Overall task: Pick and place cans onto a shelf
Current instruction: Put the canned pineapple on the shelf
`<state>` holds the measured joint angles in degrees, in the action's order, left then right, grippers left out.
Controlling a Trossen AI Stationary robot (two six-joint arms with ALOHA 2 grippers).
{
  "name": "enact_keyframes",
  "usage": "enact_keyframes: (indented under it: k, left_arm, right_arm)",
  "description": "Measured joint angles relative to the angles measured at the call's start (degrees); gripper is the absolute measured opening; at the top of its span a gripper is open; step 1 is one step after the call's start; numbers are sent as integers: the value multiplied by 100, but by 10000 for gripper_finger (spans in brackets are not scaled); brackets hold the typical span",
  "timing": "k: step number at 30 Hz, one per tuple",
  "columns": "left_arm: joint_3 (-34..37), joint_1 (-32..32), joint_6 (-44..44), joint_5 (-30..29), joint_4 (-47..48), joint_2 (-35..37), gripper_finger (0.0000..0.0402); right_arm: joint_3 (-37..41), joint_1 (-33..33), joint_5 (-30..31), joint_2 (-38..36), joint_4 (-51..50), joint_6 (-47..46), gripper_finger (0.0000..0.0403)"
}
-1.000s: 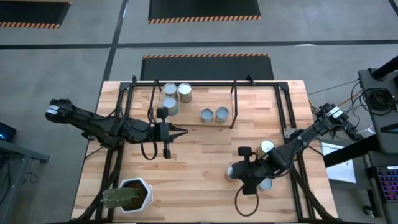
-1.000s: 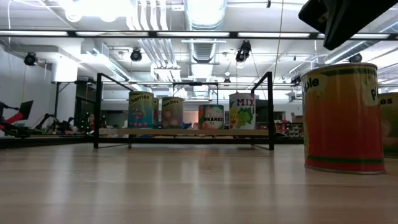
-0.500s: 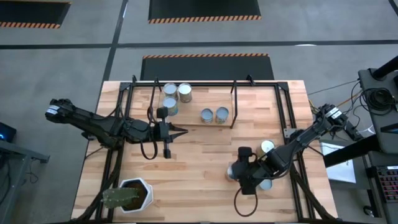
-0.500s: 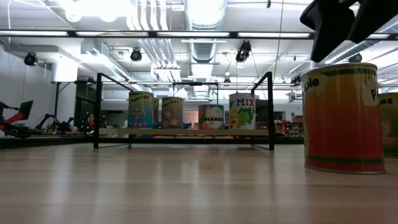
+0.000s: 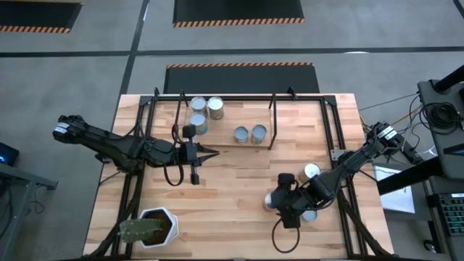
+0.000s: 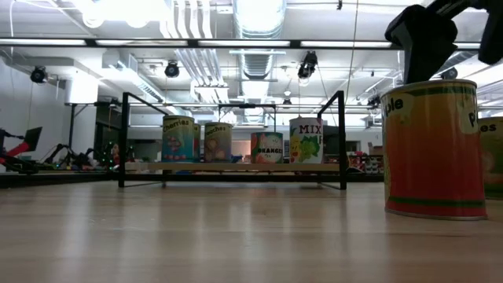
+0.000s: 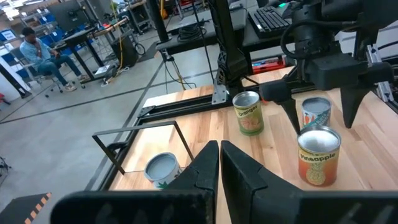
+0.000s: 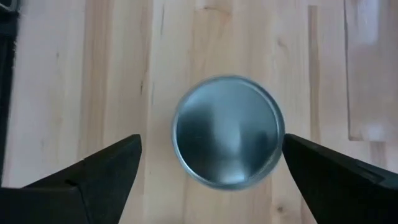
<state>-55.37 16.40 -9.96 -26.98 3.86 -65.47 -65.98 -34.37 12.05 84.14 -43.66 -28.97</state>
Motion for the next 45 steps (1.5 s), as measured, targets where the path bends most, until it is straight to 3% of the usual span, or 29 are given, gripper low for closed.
enact_keyframes:
  k: [14, 21, 29, 32, 41, 45]
  left_arm:
    - [0, 0, 0, 0, -20, 0, 0]
    - [0, 0, -1, -1, -44, 0, 0]
    - [0, 0, -2, -2, -85, 0, 0]
    - [79, 6, 17, 11, -137, 2, 0]
    - [341, 4, -294, 105, -285, 0, 0]
    - [471, 0, -669, 712, -317, 2, 0]
  right_arm:
    - [291, 17, 157, 197, -13, -50, 380]
    - [423, 78, 302, 201, 476, -47, 376]
    - [422, 140, 300, 201, 589, -47, 301]
    - [385, 152, 290, 201, 583, -44, 298]
    - [-521, 416, 239, 170, 216, 249, 327]
    - [-1163, 794, 104, 182, -41, 419, 320]
